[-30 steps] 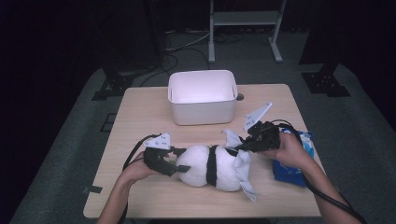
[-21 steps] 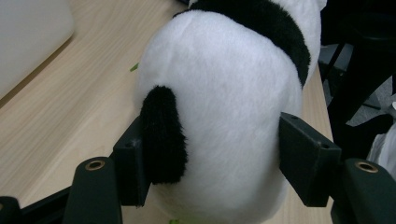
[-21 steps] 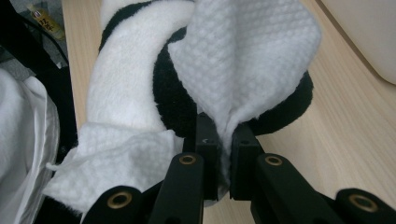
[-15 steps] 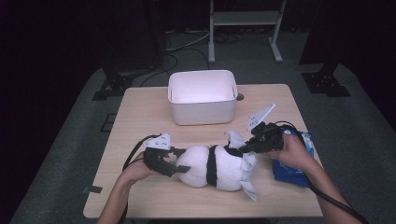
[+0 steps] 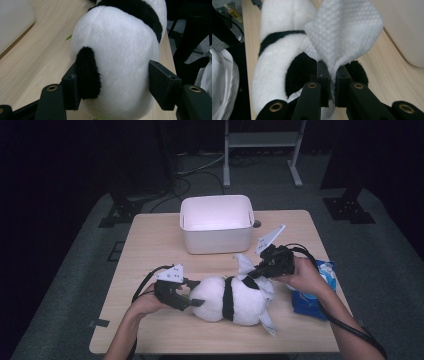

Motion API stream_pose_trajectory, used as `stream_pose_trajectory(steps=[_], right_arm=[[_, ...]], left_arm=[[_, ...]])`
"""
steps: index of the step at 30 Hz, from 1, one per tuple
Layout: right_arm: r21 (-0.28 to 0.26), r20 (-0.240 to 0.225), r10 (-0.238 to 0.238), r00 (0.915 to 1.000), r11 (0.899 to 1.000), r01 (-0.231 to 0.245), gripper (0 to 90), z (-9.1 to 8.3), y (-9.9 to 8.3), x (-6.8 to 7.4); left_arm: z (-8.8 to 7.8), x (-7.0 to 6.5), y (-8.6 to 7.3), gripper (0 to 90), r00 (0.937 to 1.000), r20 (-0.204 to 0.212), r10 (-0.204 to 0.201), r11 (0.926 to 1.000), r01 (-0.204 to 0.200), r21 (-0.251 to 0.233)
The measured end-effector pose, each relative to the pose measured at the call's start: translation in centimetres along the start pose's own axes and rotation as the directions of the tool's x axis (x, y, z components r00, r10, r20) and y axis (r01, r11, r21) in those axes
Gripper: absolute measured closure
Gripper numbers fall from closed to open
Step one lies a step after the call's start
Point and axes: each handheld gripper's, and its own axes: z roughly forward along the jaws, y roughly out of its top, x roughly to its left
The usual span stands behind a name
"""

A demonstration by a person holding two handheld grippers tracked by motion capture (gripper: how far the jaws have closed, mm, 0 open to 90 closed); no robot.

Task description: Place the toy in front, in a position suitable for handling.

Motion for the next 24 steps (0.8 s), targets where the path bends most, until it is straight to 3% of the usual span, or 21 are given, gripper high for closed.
stream_pose_trajectory(steps=[3, 11, 15, 24], right_arm=[[-0.011, -0.014, 0.016, 0.9998, 1.0, -0.016, 84.1, 0.1, -0.1, -0.1], [-0.013, -0.041, -0.034, 0.9986, 0.999, 0.034, 83.8, 0.8, 1.1, 1.2], [0.01, -0.064, -0.074, 0.9952, 0.997, 0.075, 83.8, 2.1, 2.1, 2.1], [0.016, -0.121, -0.111, 0.9864, 0.993, 0.114, 83.3, 4.1, 3.7, 3.3]], left_arm=[[0.1, 0.0, 0.1, 34.8, 1.0, -0.001, -0.001, 1.0, 0.001, -0.001], [0.6, -0.4, 0.5, 34.7, 0.9999, 0.008, 0.01, 0.9999, -0.01, 0.001], [0.7, -0.7, 0.8, 34.7, 0.9997, 0.012, 0.023, 0.9997, -0.023, 0.01], [1.0, -0.8, 0.9, 34.7, 0.9995, 0.025, 0.02, 0.9997, -0.02, 0.01]])
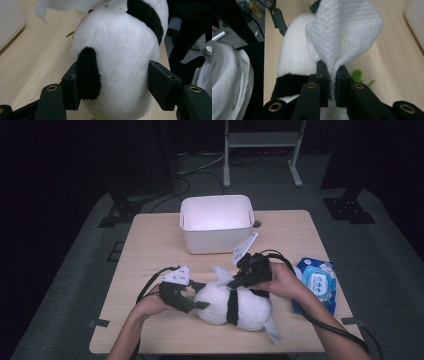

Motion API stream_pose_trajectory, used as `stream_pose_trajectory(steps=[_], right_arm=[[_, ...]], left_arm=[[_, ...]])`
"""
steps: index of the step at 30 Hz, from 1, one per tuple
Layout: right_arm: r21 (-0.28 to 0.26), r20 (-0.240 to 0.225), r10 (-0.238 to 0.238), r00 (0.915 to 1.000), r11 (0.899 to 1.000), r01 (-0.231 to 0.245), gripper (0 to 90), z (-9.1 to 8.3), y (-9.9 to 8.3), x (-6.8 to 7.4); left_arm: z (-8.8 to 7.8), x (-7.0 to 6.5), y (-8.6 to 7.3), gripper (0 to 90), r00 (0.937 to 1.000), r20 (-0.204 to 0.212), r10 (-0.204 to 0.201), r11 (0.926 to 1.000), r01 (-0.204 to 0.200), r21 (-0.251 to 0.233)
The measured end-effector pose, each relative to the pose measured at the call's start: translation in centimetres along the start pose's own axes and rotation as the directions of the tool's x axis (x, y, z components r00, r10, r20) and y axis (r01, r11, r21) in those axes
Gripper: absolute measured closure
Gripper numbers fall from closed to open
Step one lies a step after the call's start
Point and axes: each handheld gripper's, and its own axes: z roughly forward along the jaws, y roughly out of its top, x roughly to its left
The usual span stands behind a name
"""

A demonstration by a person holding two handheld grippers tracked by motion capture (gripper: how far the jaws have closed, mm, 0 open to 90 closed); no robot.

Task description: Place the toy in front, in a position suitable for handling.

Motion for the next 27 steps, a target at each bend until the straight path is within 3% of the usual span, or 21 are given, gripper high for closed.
stream_pose_trajectory(steps=[3, 7, 12, 19, 23, 27], right_arm=[[0.0, 0.004, -0.005, 1.0, 1.0, 0.005, 83.2, -0.1, 0.0, 0.1], [-0.018, 0.022, 0.01, 0.9997, 1.0, -0.01, 83.2, -1.5, -1.0, 0.2], [-0.05, 0.05, 0.055, 0.9972, 0.997, -0.053, 83.3, -3.6, -3.1, 0.3], [-0.083, 0.063, 0.11, 0.9919, 0.991, -0.105, 83.2, -5.2, -5.8, 0.1], [-0.082, 0.068, 0.116, 0.991, 0.991, -0.11, 83.2, -5.5, -5.9, 0.2], [-0.061, 0.075, 0.092, 0.993, 0.994, -0.087, 83.2, -4.9, -4.8, 0.4]], left_arm=[[-0.1, 0.1, -0.2, 34.7, 0.9999, 0.006, -0.016, 0.9998, 0.016, -0.008], [-0.2, 0.2, -0.2, 34.7, 0.9997, 0.006, -0.022, 0.9997, 0.022, -0.007], [-0.2, 0.2, -0.2, 34.7, 0.9997, 0.006, -0.023, 0.9997, 0.023, -0.004], [-0.2, 0.1, -0.1, 34.7, 0.9995, 0.007, -0.029, 0.9996, 0.029, -0.006], [-0.2, 0.1, 0.1, 34.9, 0.9994, 0.003, -0.035, 0.9994, 0.035, 0.001], [-0.2, 0.1, 0.1, 35.0, 0.9993, -0.001, -0.038, 0.9993, 0.038, 0.006]])
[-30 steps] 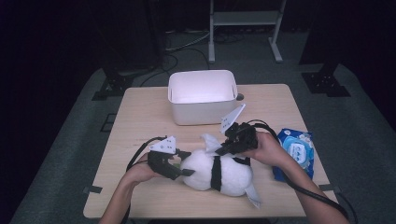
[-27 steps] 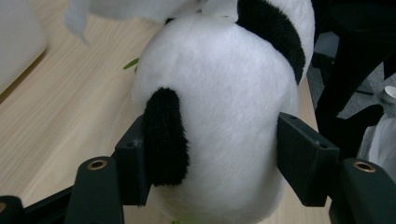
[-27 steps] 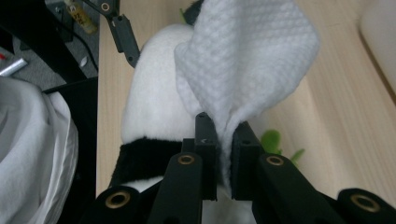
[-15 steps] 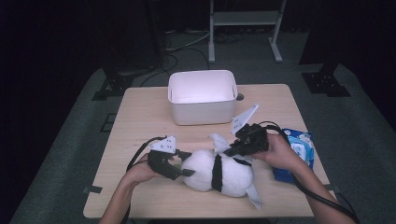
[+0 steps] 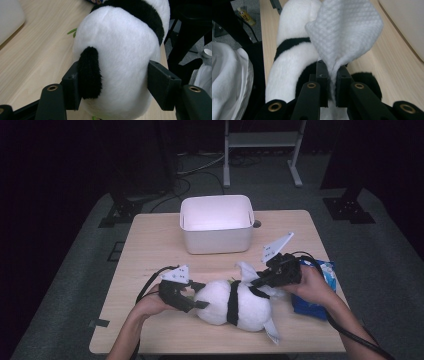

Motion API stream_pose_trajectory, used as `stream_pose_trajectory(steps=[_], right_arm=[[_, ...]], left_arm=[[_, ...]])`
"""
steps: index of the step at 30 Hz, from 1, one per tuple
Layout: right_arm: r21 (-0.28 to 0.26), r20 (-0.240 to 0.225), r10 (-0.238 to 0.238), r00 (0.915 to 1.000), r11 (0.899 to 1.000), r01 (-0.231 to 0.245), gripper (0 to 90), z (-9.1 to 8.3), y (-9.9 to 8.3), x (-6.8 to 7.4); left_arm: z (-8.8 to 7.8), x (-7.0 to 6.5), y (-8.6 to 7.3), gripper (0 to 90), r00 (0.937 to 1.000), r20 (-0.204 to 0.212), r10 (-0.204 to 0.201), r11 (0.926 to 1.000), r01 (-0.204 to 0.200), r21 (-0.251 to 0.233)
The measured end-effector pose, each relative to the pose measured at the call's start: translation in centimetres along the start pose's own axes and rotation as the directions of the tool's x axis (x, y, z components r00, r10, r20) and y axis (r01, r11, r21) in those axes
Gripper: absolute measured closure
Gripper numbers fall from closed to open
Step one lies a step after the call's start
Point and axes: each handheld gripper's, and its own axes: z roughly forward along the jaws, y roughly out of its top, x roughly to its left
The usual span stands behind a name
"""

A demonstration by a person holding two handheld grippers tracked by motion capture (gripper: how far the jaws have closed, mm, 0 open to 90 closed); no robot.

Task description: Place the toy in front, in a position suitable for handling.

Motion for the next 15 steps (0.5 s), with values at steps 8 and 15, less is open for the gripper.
stream_pose_trajectory(steps=[8, 15], right_arm=[[0.027, -0.045, -0.068, 0.9967, 0.997, 0.069, 82.8, 3.1, 3.2, 0.7], [0.082, -0.068, -0.102, 0.9925, 0.991, 0.108, 83.1, 5.1, 4.6, 1.3]], left_arm=[[0.0, 0.1, 0.0, 34.9, 1.0, 0.0, -0.008, 1.0, 0.008, -0.006], [0.0, 0.1, -0.2, 34.8, 0.9999, 0.003, -0.015, 0.9998, 0.015, -0.015]])
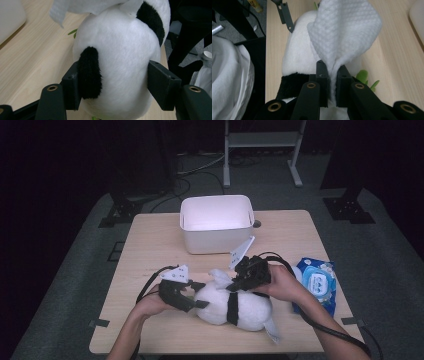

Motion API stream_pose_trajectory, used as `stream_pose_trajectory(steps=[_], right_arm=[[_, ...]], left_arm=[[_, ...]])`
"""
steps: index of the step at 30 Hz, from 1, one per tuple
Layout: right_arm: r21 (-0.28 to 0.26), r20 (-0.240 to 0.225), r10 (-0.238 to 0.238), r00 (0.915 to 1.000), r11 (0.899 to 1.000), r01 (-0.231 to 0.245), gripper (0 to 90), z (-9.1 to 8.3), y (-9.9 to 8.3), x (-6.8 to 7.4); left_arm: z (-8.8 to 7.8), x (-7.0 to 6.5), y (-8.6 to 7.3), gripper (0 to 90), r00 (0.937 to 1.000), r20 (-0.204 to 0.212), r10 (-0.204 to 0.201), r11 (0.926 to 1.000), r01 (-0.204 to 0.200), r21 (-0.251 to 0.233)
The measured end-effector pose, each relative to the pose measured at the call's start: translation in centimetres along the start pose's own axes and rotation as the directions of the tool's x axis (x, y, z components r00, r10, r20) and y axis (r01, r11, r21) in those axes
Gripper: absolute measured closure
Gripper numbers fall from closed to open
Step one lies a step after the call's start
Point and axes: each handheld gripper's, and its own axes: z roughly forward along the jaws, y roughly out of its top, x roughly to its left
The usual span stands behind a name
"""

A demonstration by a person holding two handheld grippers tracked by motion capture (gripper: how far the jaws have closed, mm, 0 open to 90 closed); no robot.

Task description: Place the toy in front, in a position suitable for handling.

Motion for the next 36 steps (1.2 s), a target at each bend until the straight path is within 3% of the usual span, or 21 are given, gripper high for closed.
stream_pose_trajectory(steps=[12, 16, 21, 23, 27, 31, 36], right_arm=[[-0.002, -0.011, 0.001, 0.9999, 1.0, -0.001, 83.5, -0.1, -1.1, 0.2], [-0.012, -0.016, 0.002, 0.9999, 1.0, -0.003, 83.5, -0.2, -1.3, 0.3], [-0.022, -0.018, 0.009, 0.9998, 1.0, -0.009, 83.5, -0.3, -1.7, 0.4], [-0.022, -0.017, 0.011, 0.9998, 1.0, -0.011, 83.5, -0.3, -1.7, 0.4], [-0.029, -0.009, 0.015, 0.9998, 0.999, -0.015, 83.4, -0.5, -1.9, 0.3], [-0.037, 0.002, 0.021, 0.9998, 0.999, -0.021, 83.4, -0.6, -1.9, 0.2], [-0.057, 0.018, 0.014, 0.9997, 0.998, -0.013, 83.4, -1.1, -1.4, 0.2]], left_arm=[[0.1, 1.2, -1.2, 17.7, 0.9951, 0.039, -0.09, 0.9955, 0.091, -0.025], [0.8, 1.6, -1.9, 8.4, 0.9893, 0.071, -0.127, 0.9919, 0.127, 0.009], [1.7, 1.9, -2.5, 6.1, 0.9813, 0.114, -0.155, 0.9878, 0.155, 0.004], [1.9, 2.0, -2.7, 9.7, 0.9778, 0.142, -0.154, 0.9876, 0.157, -0.01], [1.8, 2.1, -2.6, 24.9, 0.9775, 0.141, -0.157, 0.9861, 0.163, -0.033], [1.3, 2.0, -2.1, 34.2, 0.9824, 0.115, -0.147, 0.9874, 0.153, -0.042], [-0.4, 1.7, -0.9, 37.3, 0.9916, 0.061, -0.114, 0.9902, 0.119, -0.073]])
